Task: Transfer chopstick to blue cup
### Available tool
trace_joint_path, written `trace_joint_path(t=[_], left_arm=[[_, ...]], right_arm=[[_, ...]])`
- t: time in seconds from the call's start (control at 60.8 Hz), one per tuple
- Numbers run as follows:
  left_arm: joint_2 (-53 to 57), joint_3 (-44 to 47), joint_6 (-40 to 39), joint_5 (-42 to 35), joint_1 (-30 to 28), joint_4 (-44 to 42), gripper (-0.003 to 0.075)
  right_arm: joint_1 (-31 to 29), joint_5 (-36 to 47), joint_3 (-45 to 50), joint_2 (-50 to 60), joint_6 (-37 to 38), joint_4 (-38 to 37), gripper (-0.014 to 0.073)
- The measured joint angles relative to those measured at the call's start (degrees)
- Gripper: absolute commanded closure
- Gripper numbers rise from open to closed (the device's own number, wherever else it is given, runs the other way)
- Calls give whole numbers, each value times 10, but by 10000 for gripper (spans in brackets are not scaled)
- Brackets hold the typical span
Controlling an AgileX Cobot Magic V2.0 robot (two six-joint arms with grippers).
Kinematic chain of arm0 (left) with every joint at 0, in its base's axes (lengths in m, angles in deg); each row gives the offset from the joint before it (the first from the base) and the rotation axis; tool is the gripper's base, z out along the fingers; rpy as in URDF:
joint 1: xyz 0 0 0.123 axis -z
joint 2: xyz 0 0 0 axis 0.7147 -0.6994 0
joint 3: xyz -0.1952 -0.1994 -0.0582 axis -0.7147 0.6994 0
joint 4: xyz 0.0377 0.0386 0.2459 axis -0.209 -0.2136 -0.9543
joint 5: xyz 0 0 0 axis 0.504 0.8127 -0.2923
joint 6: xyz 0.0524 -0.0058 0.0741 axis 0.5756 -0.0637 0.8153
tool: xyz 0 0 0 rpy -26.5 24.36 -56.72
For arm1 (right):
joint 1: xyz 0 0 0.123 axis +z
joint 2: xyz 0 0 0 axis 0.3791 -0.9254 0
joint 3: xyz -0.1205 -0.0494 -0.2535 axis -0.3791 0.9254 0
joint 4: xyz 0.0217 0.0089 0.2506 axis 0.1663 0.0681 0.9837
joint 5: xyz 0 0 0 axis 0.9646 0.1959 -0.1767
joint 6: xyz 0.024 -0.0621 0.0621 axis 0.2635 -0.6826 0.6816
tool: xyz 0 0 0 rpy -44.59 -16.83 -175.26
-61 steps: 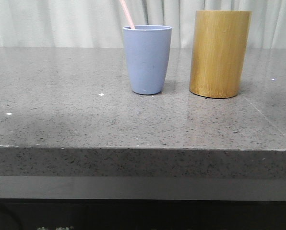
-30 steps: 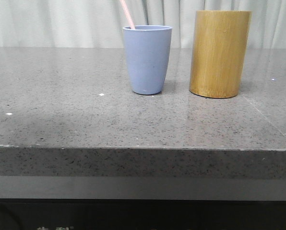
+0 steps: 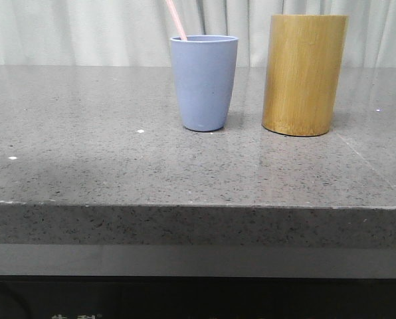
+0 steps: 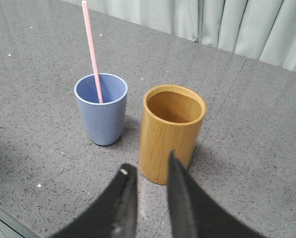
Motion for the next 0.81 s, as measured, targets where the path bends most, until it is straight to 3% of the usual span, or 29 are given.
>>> trace_joint_path(t=[0.132, 0.247, 0.806], left_arm=[[0, 0, 0, 0, 0, 0, 588], [0, 0, 0, 0, 0, 0, 741], [0, 0, 0, 0, 0, 0, 739]], right_arm=[[0, 0, 0, 0, 0, 0, 664], [0, 0, 0, 0, 0, 0, 662], [0, 1, 0, 0, 0, 0, 662]])
